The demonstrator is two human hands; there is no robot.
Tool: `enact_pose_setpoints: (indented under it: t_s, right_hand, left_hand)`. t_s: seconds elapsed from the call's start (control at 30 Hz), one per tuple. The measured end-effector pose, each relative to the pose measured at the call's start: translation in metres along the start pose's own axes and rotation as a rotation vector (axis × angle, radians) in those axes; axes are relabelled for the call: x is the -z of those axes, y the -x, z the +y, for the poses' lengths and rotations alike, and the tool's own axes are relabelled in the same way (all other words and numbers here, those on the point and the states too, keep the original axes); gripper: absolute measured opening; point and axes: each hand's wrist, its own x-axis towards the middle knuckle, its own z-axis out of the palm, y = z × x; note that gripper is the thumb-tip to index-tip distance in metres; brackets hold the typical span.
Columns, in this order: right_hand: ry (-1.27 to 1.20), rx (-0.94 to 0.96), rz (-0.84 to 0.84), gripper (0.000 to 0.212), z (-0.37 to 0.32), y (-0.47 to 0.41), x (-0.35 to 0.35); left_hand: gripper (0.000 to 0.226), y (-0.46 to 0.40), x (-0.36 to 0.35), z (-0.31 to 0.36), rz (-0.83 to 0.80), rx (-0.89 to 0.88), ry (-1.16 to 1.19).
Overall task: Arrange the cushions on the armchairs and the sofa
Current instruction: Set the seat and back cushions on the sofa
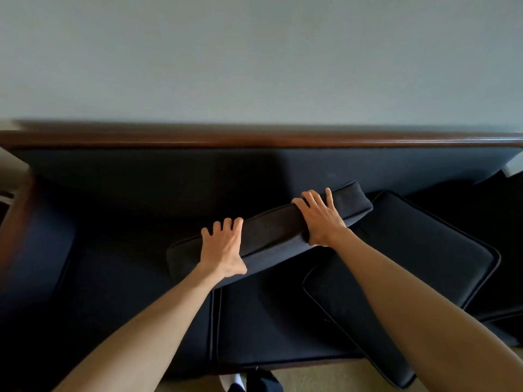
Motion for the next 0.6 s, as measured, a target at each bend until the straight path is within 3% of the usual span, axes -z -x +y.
enact_pose_setpoints:
  t_s: [0.17,0.33,0.6]
  right_hand:
    - [0.024,0.08,0.026,0.093,-0.011,-0.025,0.031]
    - [-0.02,0.088,0.023,0.094,-0.057,-0.046,0.056]
    - [-0.112,0.083,0.076,0.093,-0.196,-0.103,0.103]
  left_hand:
    - [0.114,-0.017,0.024,-0.042,-0.015,-0.051,0.076]
    - [0.118,-0.014,0.051,-0.111,-0.026,-0.092,0.006]
    - [0.119,0.003,0.081,-0.27,-0.042,-0.088,-0.095]
